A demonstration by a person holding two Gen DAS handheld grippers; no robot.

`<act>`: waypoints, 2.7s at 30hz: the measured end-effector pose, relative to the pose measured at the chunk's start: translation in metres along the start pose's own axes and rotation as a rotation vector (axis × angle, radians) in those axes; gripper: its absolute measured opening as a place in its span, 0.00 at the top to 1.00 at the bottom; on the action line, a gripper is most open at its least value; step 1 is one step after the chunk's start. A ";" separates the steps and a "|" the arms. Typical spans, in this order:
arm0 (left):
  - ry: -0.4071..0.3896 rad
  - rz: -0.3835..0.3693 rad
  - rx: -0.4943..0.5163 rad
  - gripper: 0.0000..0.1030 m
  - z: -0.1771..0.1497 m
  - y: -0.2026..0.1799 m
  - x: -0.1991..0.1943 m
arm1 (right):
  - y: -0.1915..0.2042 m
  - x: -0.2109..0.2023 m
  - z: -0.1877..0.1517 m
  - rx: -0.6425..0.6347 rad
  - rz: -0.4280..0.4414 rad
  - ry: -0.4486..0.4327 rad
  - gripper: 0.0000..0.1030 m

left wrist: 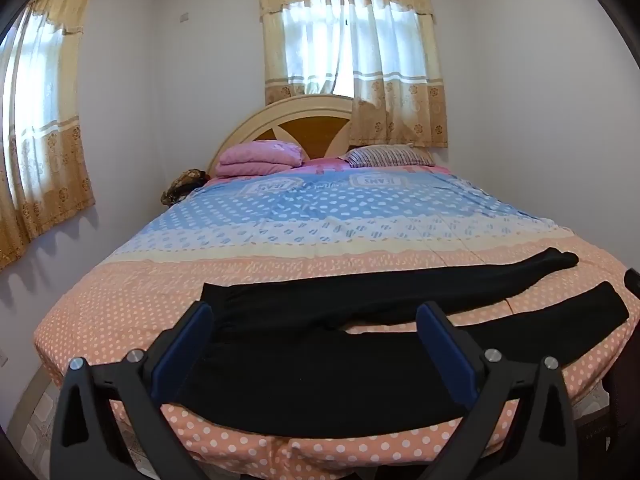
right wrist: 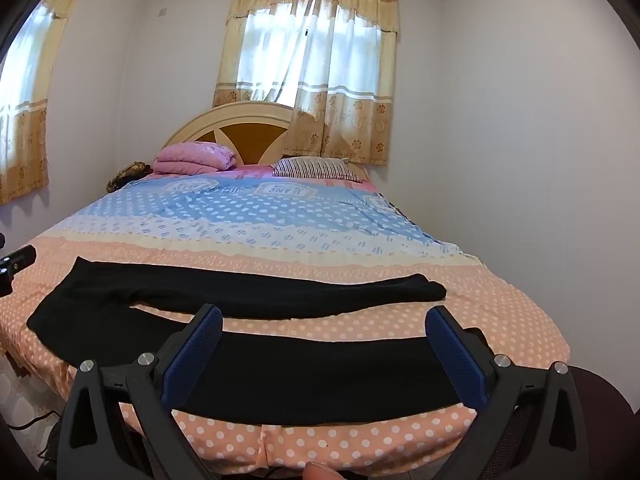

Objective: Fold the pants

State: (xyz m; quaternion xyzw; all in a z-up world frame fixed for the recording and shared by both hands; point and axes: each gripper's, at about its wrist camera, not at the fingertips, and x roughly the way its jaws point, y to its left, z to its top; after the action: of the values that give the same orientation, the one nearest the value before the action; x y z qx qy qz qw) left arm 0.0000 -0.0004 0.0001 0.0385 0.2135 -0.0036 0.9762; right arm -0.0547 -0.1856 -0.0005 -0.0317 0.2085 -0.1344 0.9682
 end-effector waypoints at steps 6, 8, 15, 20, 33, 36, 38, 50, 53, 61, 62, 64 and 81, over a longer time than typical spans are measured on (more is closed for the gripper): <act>-0.003 -0.007 -0.029 0.00 -0.002 0.000 -0.001 | -0.004 0.001 0.000 0.010 0.000 -0.005 0.01; 0.003 -0.007 -0.024 0.00 -0.001 -0.002 0.000 | -0.004 0.001 -0.004 0.012 -0.003 -0.008 0.01; -0.006 -0.009 -0.021 0.00 -0.003 0.001 0.002 | -0.007 0.006 -0.002 0.020 -0.001 0.007 0.01; -0.005 -0.009 -0.028 0.00 -0.001 0.003 0.002 | -0.008 0.007 -0.001 0.022 -0.001 0.005 0.01; 0.006 -0.011 -0.029 0.00 -0.002 0.006 0.003 | -0.012 0.008 -0.001 0.036 -0.004 -0.002 0.01; 0.005 -0.011 -0.030 0.00 -0.002 0.006 0.004 | -0.013 0.008 -0.001 0.035 -0.001 0.001 0.01; 0.006 -0.011 -0.030 0.00 -0.002 0.005 0.004 | -0.013 0.008 -0.001 0.036 0.000 0.001 0.01; 0.015 -0.010 -0.037 0.00 -0.005 0.003 0.007 | -0.014 0.009 -0.002 0.035 0.000 0.005 0.01; 0.017 -0.010 -0.042 0.00 -0.004 0.004 0.008 | -0.014 0.010 -0.003 0.033 -0.001 0.005 0.01; 0.017 -0.010 -0.041 0.00 -0.004 0.005 0.008 | -0.013 0.010 -0.003 0.033 -0.001 0.005 0.01; 0.017 -0.011 -0.043 0.00 -0.004 0.005 0.008 | -0.013 0.010 -0.003 0.033 -0.001 0.005 0.01; 0.019 -0.011 -0.043 0.00 -0.005 0.005 0.008 | -0.012 0.010 -0.003 0.034 -0.002 0.006 0.01; 0.023 -0.012 -0.042 0.00 -0.007 0.005 0.010 | -0.011 0.010 -0.004 0.032 -0.003 0.008 0.01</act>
State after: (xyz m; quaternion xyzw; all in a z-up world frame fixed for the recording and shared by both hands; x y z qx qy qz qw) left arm 0.0063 0.0049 -0.0098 0.0166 0.2248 -0.0046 0.9743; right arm -0.0497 -0.1988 -0.0068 -0.0161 0.2100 -0.1391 0.9676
